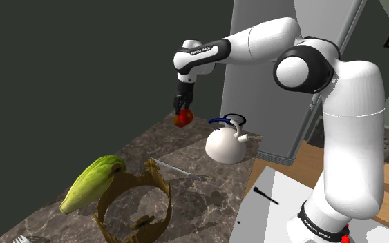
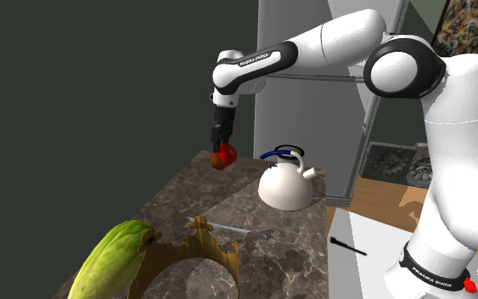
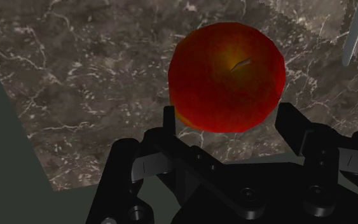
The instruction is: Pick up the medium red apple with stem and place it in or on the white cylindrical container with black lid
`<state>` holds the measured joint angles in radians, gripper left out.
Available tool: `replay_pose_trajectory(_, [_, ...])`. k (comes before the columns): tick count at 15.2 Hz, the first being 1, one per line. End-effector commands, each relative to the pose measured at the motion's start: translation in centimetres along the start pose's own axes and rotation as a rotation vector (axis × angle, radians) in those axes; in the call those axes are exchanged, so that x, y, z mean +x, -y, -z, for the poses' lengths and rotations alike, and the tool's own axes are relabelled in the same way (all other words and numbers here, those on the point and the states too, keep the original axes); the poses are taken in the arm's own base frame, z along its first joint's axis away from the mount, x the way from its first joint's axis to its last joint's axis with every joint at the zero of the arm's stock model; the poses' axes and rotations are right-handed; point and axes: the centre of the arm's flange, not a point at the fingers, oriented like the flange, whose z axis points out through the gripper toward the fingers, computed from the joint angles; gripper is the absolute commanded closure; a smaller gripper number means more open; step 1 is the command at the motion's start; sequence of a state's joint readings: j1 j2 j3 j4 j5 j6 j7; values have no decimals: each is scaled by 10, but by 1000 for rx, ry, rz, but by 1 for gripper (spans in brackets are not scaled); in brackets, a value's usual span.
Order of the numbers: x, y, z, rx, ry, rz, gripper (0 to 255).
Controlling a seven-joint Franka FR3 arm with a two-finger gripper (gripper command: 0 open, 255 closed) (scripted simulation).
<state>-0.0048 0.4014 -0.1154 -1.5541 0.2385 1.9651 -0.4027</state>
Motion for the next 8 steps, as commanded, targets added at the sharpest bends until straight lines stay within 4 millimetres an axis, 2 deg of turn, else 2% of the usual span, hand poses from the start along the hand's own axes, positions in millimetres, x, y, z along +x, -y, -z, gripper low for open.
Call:
replay_pose_trajectory(1, [1,2,10,0,0,0,255])
replay_pose_trajectory(8, [4,8,47,0,0,0,255])
